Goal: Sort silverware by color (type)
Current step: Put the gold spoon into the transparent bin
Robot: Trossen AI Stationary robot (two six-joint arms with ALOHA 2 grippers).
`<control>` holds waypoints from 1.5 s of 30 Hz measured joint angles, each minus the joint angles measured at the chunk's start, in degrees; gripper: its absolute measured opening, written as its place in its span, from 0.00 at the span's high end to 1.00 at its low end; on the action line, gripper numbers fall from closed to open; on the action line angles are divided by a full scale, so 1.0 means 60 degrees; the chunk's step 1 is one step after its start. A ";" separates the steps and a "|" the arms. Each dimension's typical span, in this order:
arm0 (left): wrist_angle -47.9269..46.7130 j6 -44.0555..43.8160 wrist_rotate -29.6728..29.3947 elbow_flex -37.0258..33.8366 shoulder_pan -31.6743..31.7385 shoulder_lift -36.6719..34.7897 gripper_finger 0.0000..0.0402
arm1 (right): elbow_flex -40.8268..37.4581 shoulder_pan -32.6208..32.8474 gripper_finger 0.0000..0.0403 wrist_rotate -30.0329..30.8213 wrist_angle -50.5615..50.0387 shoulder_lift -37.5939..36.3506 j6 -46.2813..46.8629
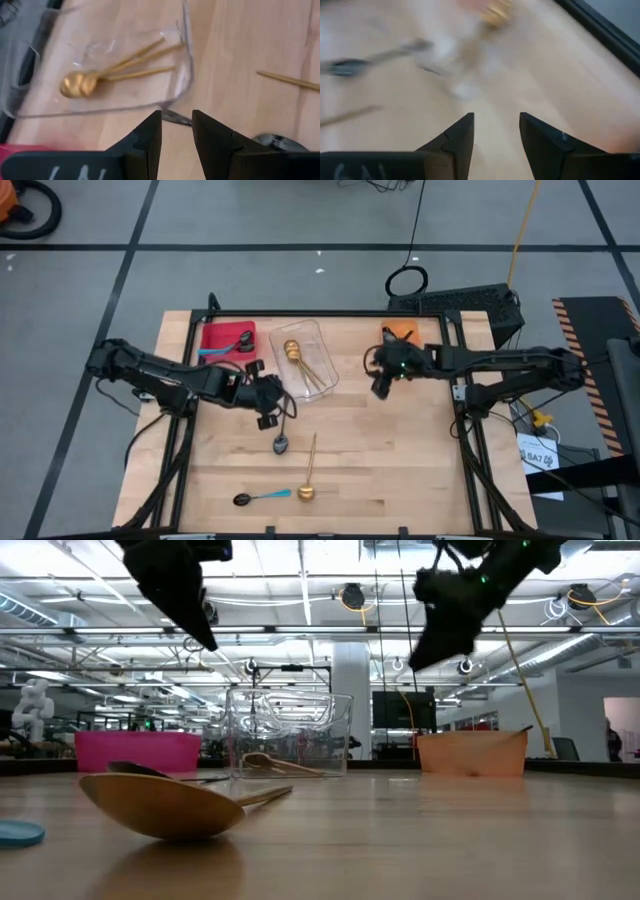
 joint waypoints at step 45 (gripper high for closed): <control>0.0168 -0.4630 -0.4276 -0.0237 -0.6375 -0.0004 0.71 | 0.5783 0.4769 0.63 -0.1640 0.1976 0.8306 -0.6438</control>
